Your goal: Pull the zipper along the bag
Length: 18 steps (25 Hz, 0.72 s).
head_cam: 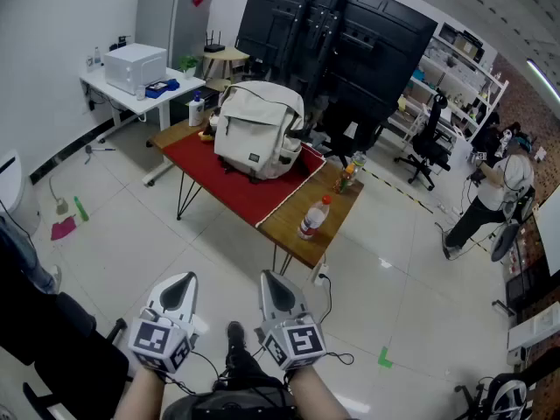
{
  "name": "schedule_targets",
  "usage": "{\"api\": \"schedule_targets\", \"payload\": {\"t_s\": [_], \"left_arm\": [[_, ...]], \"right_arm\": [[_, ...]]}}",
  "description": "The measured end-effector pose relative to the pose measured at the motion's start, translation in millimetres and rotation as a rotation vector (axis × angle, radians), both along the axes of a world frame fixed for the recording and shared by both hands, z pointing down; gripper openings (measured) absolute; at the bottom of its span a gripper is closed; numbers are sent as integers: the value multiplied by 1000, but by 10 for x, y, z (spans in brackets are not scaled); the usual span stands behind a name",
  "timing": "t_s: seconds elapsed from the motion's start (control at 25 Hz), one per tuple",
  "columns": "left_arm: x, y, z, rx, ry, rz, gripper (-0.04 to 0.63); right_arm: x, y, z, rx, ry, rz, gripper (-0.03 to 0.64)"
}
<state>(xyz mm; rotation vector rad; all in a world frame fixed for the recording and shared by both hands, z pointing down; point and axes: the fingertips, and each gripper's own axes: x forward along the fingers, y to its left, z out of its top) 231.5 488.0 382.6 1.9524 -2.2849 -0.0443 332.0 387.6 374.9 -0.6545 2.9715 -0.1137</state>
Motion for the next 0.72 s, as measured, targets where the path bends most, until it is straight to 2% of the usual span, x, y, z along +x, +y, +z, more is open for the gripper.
{"api": "schedule_targets", "payload": {"t_s": [0.16, 0.32, 0.56, 0.72], "left_arm": [[-267, -258, 56, 11, -20, -31, 29], [-630, -598, 168, -1, -33, -56, 29], [-1268, -1306, 354, -41, -9, -75, 29], [-1576, -1857, 401, -63, -35, -63, 29]], "right_arm": [[-237, -298, 17, 4, -2, -14, 5], [-646, -673, 162, -14, -8, -41, 5], [-1279, -1421, 282, -24, -17, -60, 5], [-1576, -1916, 370, 68, 57, -36, 5]]}}
